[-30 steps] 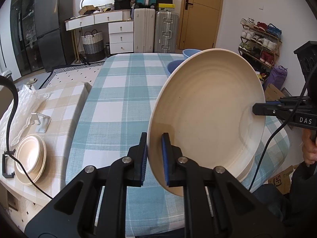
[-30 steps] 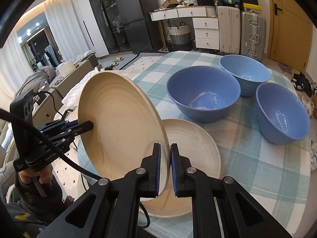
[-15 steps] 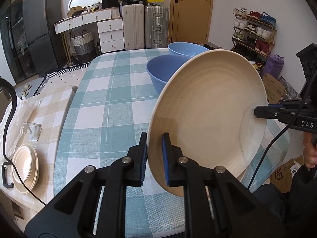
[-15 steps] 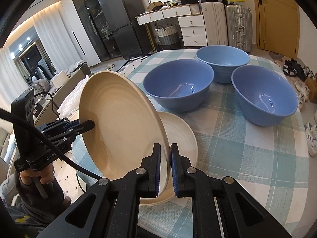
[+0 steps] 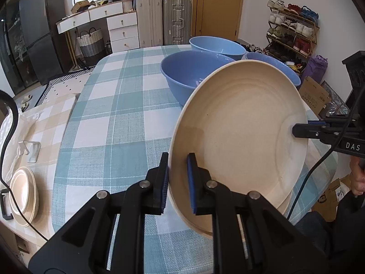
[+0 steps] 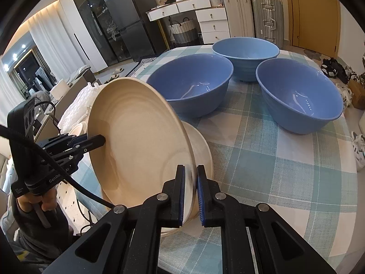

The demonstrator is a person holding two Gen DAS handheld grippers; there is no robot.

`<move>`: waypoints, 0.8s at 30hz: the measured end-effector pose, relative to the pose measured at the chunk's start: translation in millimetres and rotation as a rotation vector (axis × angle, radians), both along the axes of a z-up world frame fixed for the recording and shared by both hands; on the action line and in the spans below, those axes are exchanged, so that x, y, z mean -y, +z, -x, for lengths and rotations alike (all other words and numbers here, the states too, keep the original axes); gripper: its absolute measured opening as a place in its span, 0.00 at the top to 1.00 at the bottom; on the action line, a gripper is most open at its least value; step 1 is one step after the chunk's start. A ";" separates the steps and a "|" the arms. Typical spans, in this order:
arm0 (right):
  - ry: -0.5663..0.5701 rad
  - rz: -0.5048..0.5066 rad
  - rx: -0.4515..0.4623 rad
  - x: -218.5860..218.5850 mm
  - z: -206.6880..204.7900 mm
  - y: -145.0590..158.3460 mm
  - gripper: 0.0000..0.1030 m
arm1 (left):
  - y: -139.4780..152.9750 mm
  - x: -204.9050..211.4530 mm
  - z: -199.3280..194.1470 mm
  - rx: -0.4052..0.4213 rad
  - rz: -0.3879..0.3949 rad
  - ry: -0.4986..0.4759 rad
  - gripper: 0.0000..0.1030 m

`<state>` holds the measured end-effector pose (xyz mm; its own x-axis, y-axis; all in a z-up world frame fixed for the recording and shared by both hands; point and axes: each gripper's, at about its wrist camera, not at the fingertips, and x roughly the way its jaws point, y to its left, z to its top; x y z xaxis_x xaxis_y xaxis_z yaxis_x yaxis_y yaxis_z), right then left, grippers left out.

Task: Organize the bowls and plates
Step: 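Carry the tilted cream plate with both grippers toward the cream plate by the blue bowls, then lower the held plate onto the cream plate stack, open both grippers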

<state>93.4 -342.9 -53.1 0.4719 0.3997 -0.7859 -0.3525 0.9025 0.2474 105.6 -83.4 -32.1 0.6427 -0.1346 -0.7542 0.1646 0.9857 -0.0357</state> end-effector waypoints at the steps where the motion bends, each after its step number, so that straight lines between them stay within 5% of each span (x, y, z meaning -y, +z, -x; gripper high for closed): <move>1: -0.002 0.002 -0.004 0.5 -1.3 -1.5 0.90 | -1.6 0.6 -2.1 -0.002 0.000 0.001 0.88; 15: -0.022 0.117 -0.005 -15.5 -10.4 -19.6 0.90 | -22.1 3.7 -15.8 -0.012 -0.042 0.021 0.86; 24: -0.023 0.142 -0.023 -19.5 -13.7 -32.7 0.89 | -41.5 -4.1 -21.0 -0.057 -0.003 0.024 0.87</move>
<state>107.1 -323.4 -85.8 0.4608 0.2735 -0.8443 -0.3272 0.9367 0.1249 126.6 -79.3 -73.5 0.6015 -0.1176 -0.7901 0.1388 0.9894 -0.0416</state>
